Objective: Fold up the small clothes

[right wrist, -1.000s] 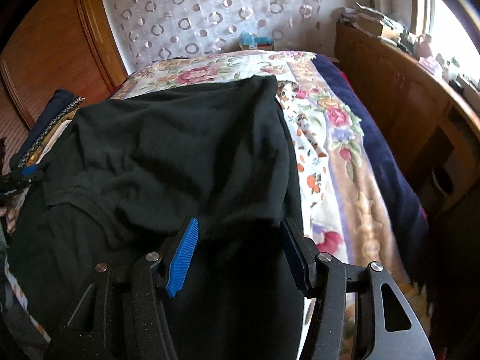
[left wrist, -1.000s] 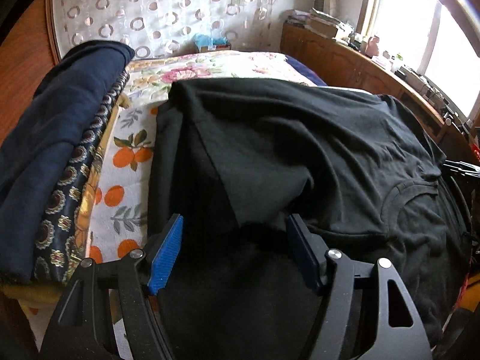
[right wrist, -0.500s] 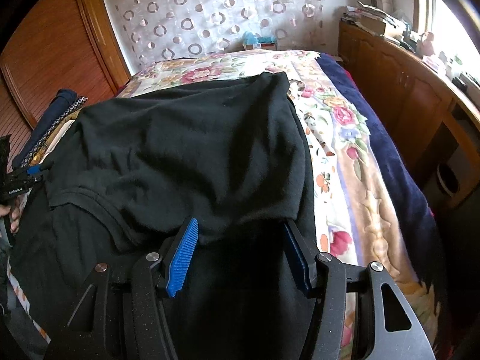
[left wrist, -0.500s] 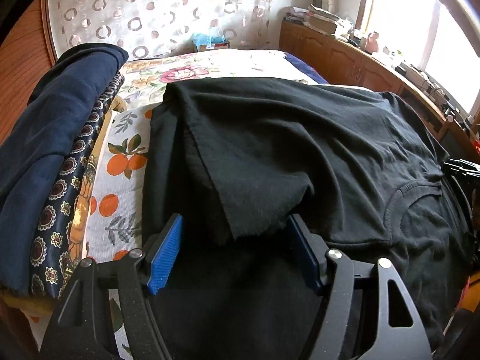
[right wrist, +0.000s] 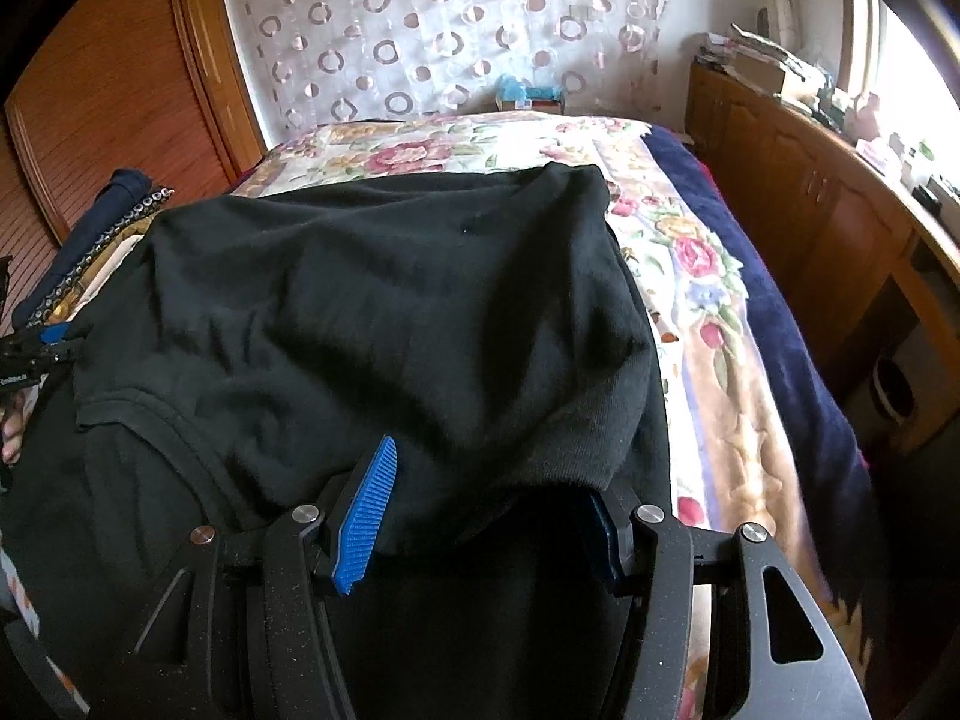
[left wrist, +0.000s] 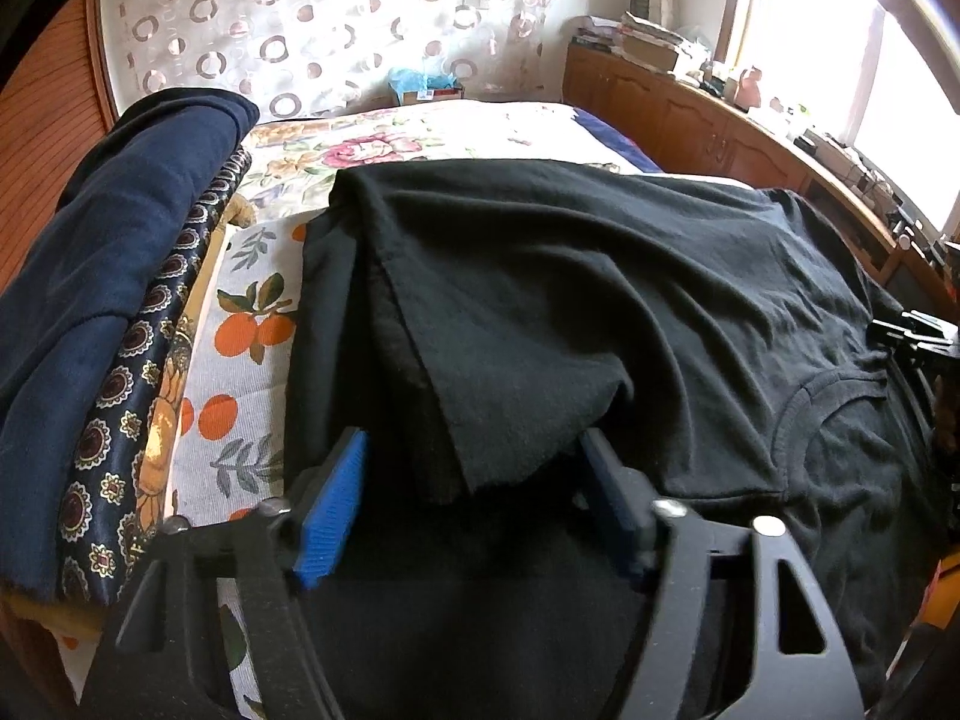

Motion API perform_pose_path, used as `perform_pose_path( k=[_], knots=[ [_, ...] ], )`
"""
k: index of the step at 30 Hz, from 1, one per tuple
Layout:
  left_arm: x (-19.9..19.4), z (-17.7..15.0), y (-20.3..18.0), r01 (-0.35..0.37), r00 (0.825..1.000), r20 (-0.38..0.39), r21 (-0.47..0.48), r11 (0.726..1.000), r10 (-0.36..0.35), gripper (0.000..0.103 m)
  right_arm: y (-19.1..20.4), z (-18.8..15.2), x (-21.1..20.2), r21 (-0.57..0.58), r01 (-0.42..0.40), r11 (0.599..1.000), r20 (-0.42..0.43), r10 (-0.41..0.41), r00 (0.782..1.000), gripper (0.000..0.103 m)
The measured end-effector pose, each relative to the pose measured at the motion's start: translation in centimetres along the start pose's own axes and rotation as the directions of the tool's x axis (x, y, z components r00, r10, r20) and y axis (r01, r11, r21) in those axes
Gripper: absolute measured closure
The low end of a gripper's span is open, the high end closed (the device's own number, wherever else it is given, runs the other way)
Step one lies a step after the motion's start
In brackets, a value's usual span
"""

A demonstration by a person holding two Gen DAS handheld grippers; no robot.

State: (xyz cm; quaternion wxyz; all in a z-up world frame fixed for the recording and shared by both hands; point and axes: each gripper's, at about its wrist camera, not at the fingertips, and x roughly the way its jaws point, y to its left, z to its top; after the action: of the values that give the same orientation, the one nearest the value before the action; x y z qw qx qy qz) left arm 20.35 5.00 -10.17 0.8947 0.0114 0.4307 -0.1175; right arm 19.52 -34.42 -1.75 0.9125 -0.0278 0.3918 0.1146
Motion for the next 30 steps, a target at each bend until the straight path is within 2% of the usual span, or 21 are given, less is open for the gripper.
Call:
perform_pose_path(
  k=[2, 3, 4, 7, 13, 20, 30],
  knots=[
    [-0.2, 0.0, 0.0, 0.029, 1.000, 0.006, 0.000, 1.000, -0.029, 0.073, 0.2, -0.2, -0.1, -0.005, 0.010, 1.000, 0.004, -0.010, 1.000, 0.047],
    [-0.3, 0.0, -0.1, 0.033, 0.999, 0.010, 0.000, 0.999, -0.033, 0.081, 0.4, -0.2, 0.0, -0.015, 0.021, 1.000, 0.005, -0.021, 1.000, 0.064],
    [-0.4, 0.0, -0.2, 0.037, 0.999, 0.013, 0.002, 0.999, -0.037, 0.091, 0.6, -0.3, 0.0, -0.041, 0.027, 0.999, 0.004, -0.027, 1.000, 0.088],
    [-1.6, 0.3, -0.3, 0.062, 0.997, 0.054, -0.001, 0.998, -0.062, 0.095, 0.8, 0.2, -0.3, -0.062, 0.001, 0.998, -0.002, -0.001, 1.000, 0.098],
    [-5.7, 0.5, -0.2, 0.084, 0.984, 0.157, -0.007, 0.996, -0.082, 0.096, 0.2, 0.6, -3.7, -0.048, -0.031, 0.998, 0.094, 0.036, 0.995, 0.099],
    [-9.2, -0.7, -0.4, 0.093, 0.972, 0.217, -0.016, 0.996, -0.087, 0.096, 0.5, -0.5, -8.6, -0.061, -0.070, 0.996, 0.190, 0.081, 0.978, 0.099],
    [-12.9, -4.5, -0.7, 0.106, 0.961, 0.260, -0.030, 0.994, -0.095, 0.096, 0.9, -5.1, -13.0, -0.110, -0.091, 0.990, 0.220, 0.113, 0.969, 0.099]
  ],
)
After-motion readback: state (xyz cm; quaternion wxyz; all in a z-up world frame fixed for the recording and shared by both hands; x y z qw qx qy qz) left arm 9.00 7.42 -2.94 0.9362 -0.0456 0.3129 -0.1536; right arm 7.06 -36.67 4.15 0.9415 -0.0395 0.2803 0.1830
